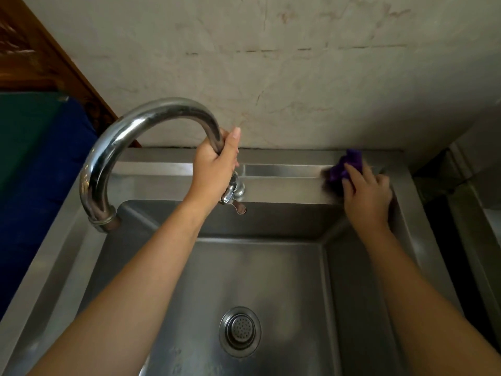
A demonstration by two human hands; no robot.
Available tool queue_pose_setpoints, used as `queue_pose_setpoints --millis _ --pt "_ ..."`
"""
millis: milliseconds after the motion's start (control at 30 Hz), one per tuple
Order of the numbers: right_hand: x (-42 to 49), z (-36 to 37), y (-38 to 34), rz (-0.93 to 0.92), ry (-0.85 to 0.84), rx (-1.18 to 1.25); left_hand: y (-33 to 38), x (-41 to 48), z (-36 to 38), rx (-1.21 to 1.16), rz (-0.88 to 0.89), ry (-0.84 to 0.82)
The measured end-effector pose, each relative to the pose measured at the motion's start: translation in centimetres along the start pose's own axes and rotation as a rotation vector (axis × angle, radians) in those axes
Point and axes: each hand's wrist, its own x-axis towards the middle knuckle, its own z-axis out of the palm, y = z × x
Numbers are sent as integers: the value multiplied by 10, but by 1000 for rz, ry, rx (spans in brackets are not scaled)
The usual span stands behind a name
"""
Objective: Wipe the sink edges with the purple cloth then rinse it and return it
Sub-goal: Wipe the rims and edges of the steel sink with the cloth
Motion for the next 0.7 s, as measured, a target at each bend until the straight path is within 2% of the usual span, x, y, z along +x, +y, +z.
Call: queue_pose_setpoints --millis 100,300,433,500,700 --pt "-11 15 -23 23 -60 -11 -2 0 -2 2 6 -18" --pt "-30 39 -83 -179 -118 80 -5 4 -7 10 34 -38" --pt "-14 41 -95 -412 -190 70 -5 1 -6 21 47 -45" --pt "0 38 -94 -458 -256 144 -4 0 -6 18 45 -45" --pt "27 26 -93 -202 -135 634 -6 1 -8 20 48 -48"
